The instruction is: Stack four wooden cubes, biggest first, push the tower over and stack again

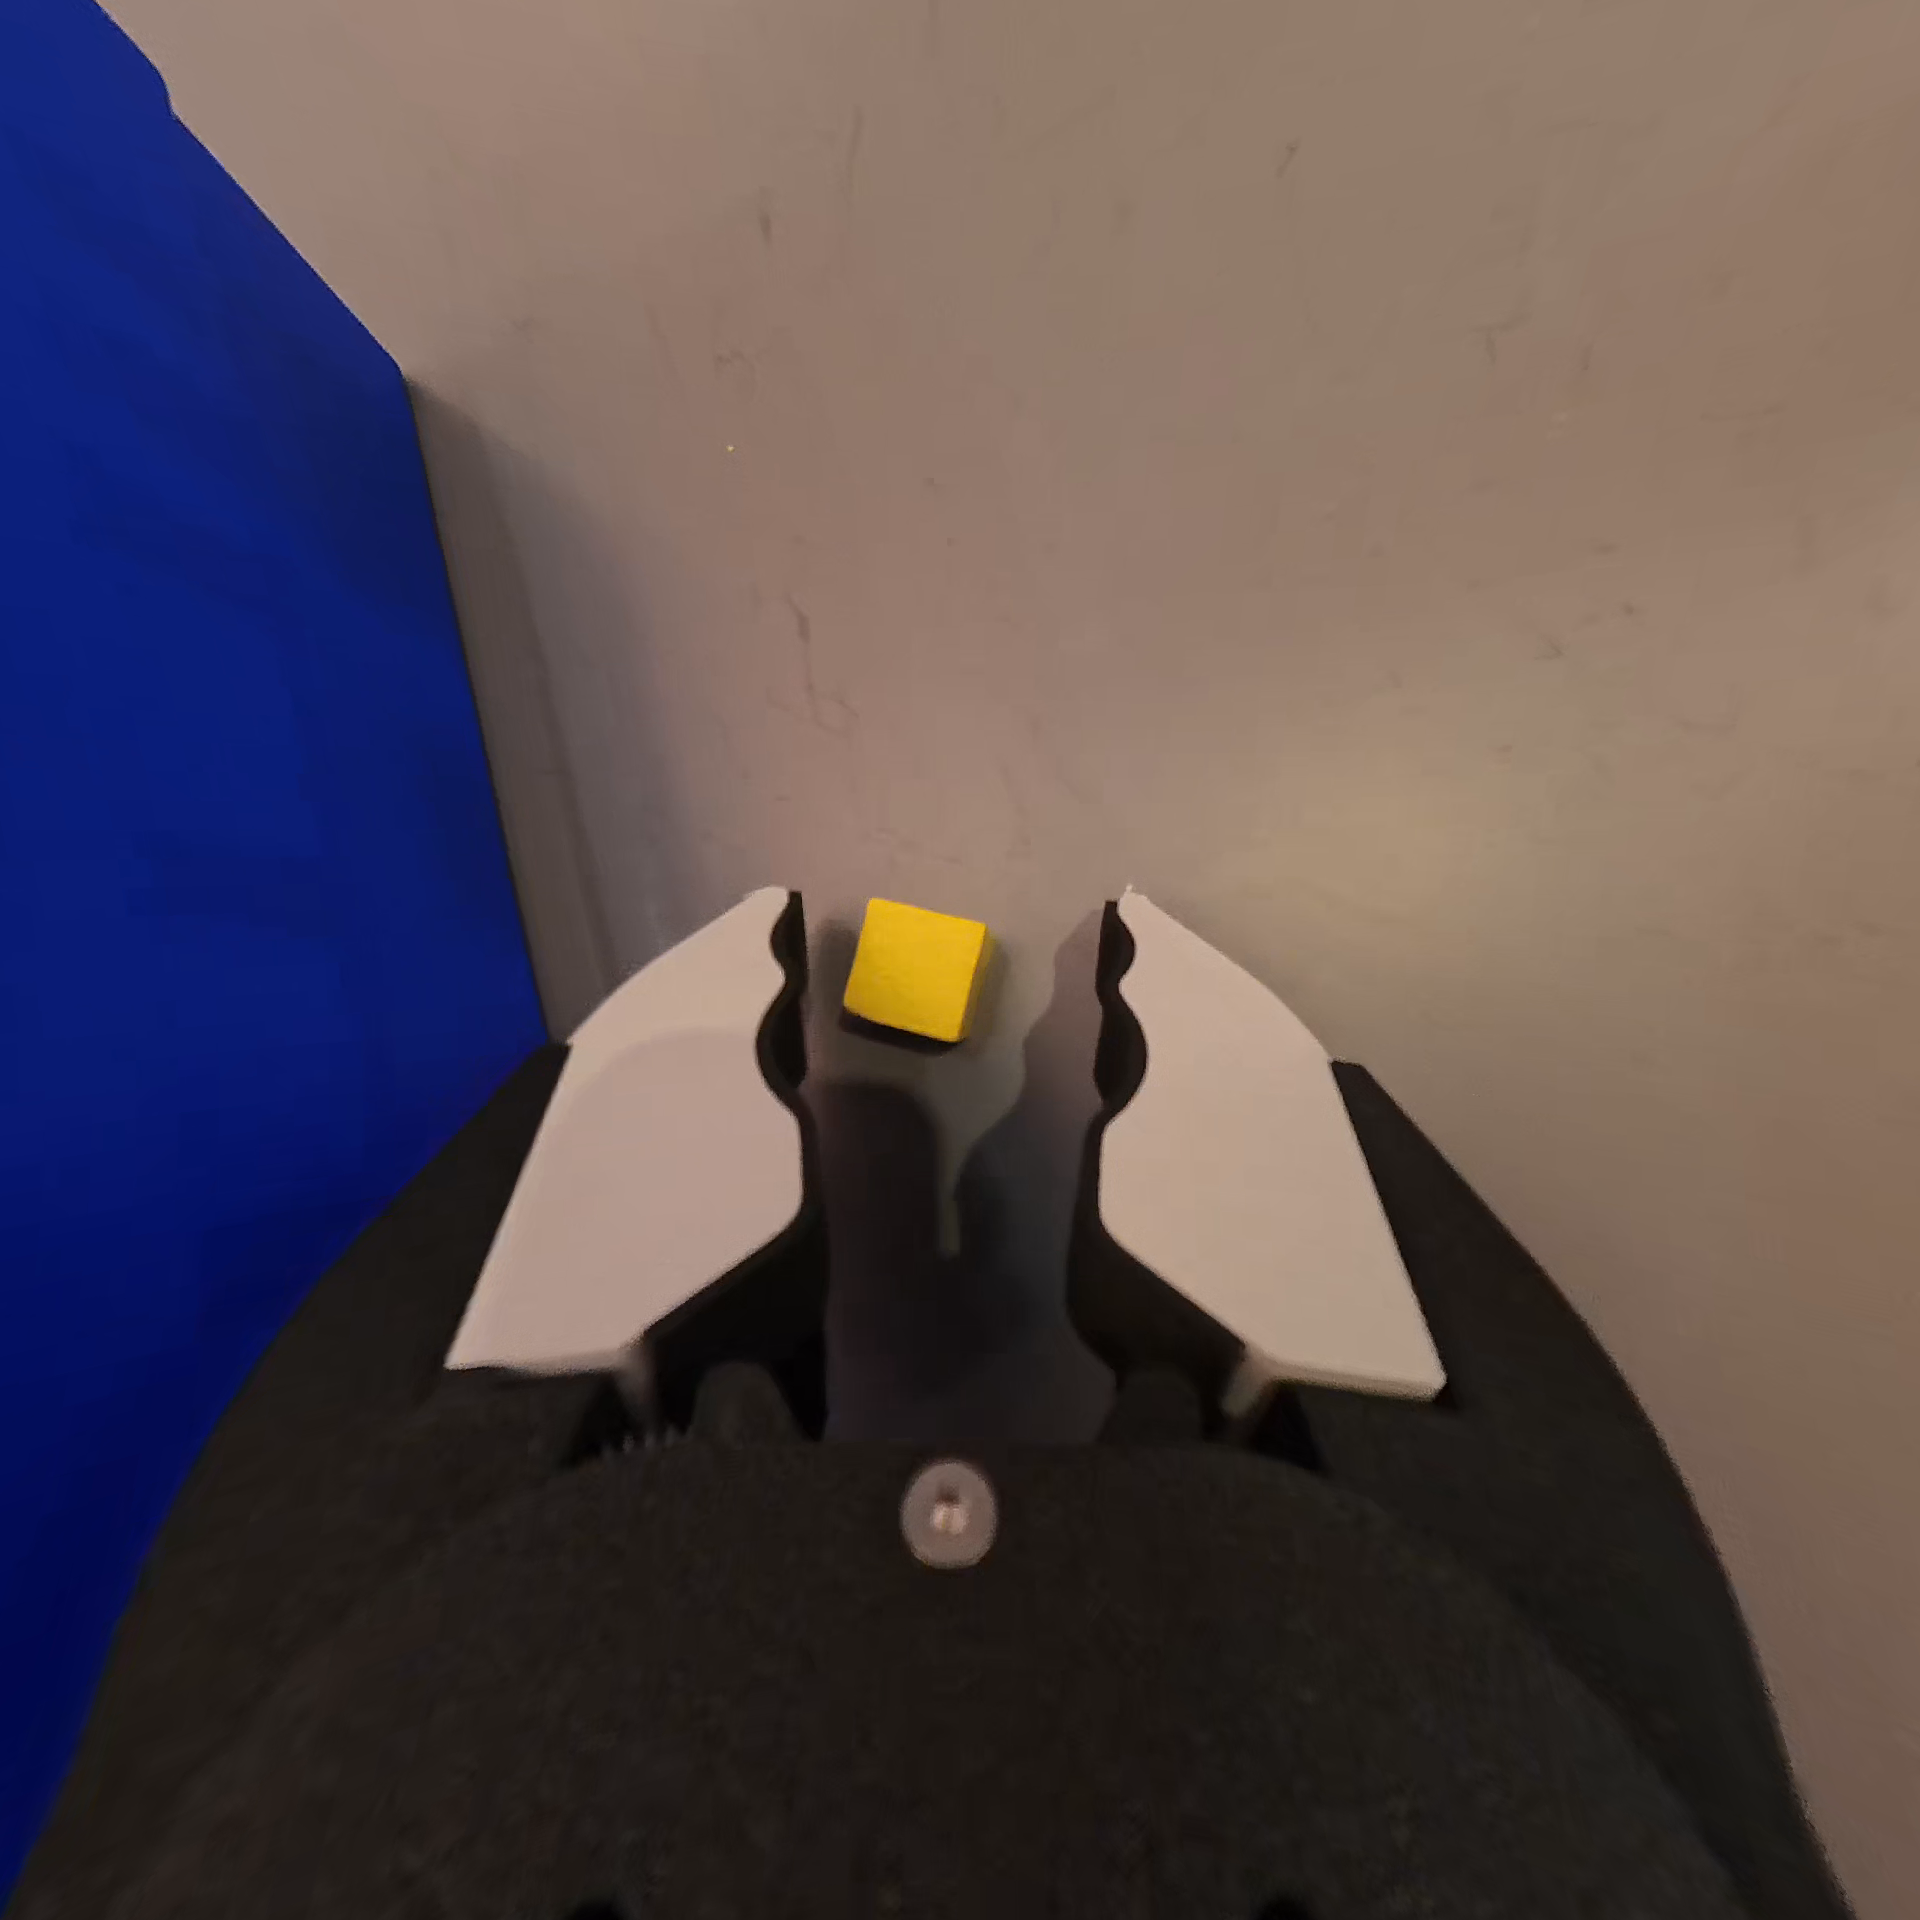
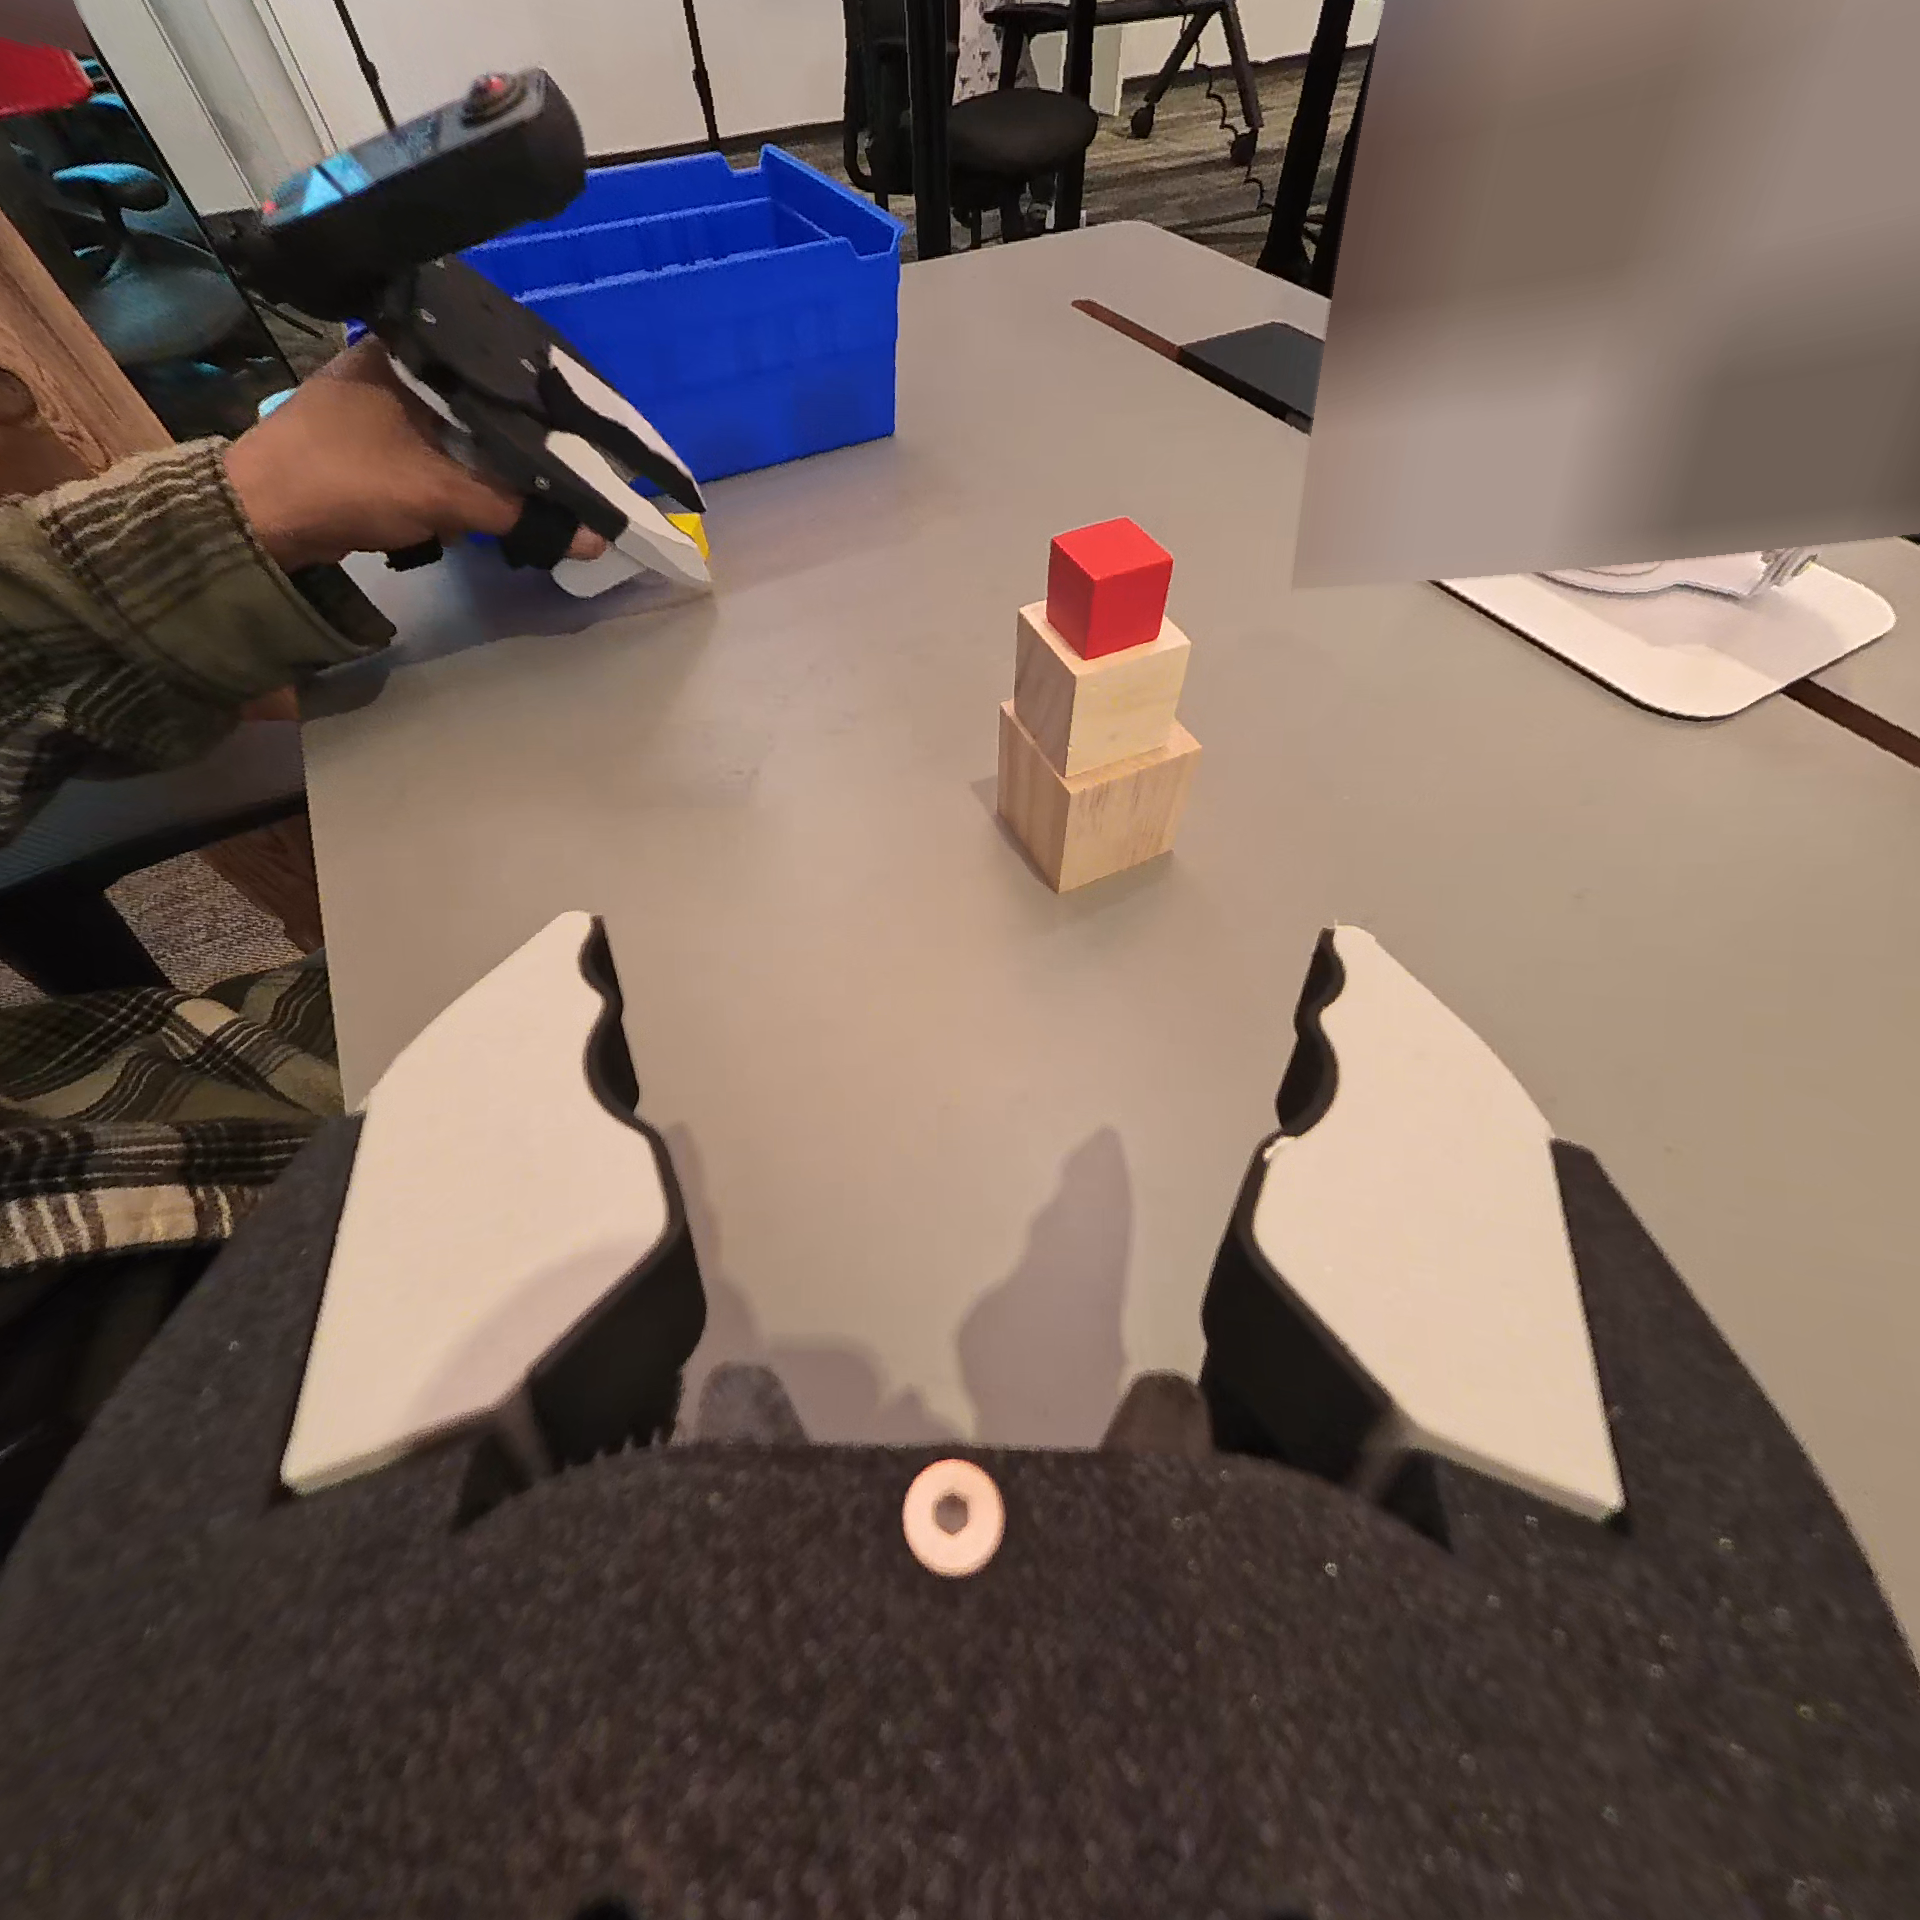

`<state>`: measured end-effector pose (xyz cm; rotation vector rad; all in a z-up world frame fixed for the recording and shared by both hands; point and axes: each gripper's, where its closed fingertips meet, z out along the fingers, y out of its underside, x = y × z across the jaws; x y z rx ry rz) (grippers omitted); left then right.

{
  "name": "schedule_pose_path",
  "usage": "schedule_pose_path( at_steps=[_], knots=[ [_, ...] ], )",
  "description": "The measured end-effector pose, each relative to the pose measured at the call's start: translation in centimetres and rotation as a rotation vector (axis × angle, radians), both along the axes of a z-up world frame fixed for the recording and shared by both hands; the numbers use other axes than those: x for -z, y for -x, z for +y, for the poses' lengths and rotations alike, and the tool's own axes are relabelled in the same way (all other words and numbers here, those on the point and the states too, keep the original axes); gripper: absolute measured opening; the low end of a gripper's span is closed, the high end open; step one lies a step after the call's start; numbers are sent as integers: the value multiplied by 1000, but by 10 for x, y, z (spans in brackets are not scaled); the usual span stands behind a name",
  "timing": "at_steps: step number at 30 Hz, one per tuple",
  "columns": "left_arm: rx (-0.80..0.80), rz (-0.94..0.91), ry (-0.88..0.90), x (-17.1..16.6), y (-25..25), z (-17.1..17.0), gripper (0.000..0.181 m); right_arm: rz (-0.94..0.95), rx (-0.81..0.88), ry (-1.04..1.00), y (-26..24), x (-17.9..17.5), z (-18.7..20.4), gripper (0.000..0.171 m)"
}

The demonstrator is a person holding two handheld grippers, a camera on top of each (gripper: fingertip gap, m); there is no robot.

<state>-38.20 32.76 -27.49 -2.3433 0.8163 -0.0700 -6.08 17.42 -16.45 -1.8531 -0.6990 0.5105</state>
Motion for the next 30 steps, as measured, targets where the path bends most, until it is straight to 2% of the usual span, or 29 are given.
schedule_pose_path(
  at_steps=[10, 16, 23, 26, 30],
  knots=[
    [1, -16, 28, 2, 1, -6, 48, 4, -1, -11, -1, -4, -2, 121],
    [11, -40, 46, 3, -1, -8, 23, 6, 0, -19, 0, -7, -3, 121],
    [15, -50, 49, 2, -6, -8, 22, 17, 4, -28, -1, -11, -3, 120],
    [73, -93, -5, -15, -27, -9, 22, 14, 6, -33, -2, -12, -4, 120],
    [273, -194, -91, -69, -90, -16, 22, 15, 6, -33, -2, -13, -4, 120]
  ],
)
